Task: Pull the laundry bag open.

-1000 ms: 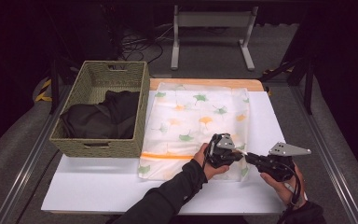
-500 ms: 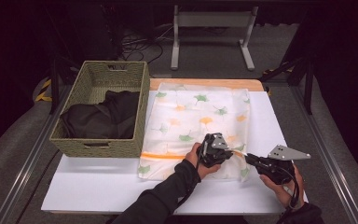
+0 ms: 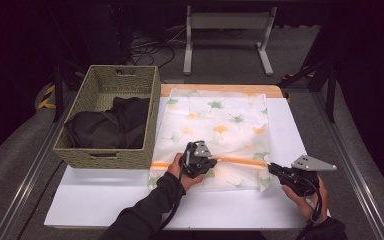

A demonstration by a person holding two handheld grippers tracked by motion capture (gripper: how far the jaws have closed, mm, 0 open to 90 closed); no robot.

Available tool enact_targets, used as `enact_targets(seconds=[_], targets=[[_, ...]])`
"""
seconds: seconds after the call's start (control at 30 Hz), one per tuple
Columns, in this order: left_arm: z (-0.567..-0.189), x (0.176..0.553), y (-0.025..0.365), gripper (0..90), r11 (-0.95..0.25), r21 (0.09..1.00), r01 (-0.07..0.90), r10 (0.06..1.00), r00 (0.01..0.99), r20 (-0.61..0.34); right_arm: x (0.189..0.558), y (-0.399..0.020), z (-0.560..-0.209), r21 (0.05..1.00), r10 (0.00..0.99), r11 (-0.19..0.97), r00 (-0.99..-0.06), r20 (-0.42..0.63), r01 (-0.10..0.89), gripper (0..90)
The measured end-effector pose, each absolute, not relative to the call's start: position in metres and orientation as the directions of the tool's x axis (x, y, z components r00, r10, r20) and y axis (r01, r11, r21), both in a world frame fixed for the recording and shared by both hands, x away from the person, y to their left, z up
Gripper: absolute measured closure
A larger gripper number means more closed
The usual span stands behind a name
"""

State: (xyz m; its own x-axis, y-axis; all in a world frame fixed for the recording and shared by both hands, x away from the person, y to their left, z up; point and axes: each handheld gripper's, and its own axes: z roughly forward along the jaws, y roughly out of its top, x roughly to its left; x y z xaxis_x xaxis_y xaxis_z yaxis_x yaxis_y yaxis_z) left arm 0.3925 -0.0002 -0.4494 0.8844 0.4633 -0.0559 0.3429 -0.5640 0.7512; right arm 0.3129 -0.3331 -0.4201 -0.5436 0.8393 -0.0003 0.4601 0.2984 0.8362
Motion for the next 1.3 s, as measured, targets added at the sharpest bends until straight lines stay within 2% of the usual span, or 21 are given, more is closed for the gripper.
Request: enact_targets(seconds=[0.23,0.5,0.73,0.93,1.1,1.3], targets=[[-0.457,0.379,0.049,89.6,-0.536,0.742,0.402,0.55,0.833,-0.053,0.313,-0.336,-0.423,0.827,0.853,0.3,-0.522,-0.009,0.476,85.6],[-0.459,0.362,0.116,89.7,-0.526,0.729,0.438,0.651,0.759,0.013,0.318,-0.338,-0.427,0.82,0.869,0.298,-0.494,-0.021,0.489,85.7],[-0.461,0.353,0.16,89.6,-0.458,0.754,0.471,0.713,0.701,-0.005,0.326,-0.337,-0.432,0.818,0.877,0.309,-0.477,-0.048,0.486,85.7],[-0.461,0.351,0.173,89.6,-0.428,0.765,0.481,0.722,0.691,-0.03,0.332,-0.338,-0.439,0.809,0.881,0.298,-0.472,-0.029,0.507,85.7],[-0.465,0.352,0.165,89.5,-0.459,0.755,0.467,0.719,0.695,0.007,0.341,-0.338,-0.445,0.791,0.887,0.318,-0.458,-0.054,0.523,85.6],[-0.466,0.35,0.162,89.2,-0.484,0.758,0.438,0.705,0.708,0.042,0.34,-0.344,-0.447,0.794,0.896,0.29,-0.442,-0.03,0.535,82.2]])
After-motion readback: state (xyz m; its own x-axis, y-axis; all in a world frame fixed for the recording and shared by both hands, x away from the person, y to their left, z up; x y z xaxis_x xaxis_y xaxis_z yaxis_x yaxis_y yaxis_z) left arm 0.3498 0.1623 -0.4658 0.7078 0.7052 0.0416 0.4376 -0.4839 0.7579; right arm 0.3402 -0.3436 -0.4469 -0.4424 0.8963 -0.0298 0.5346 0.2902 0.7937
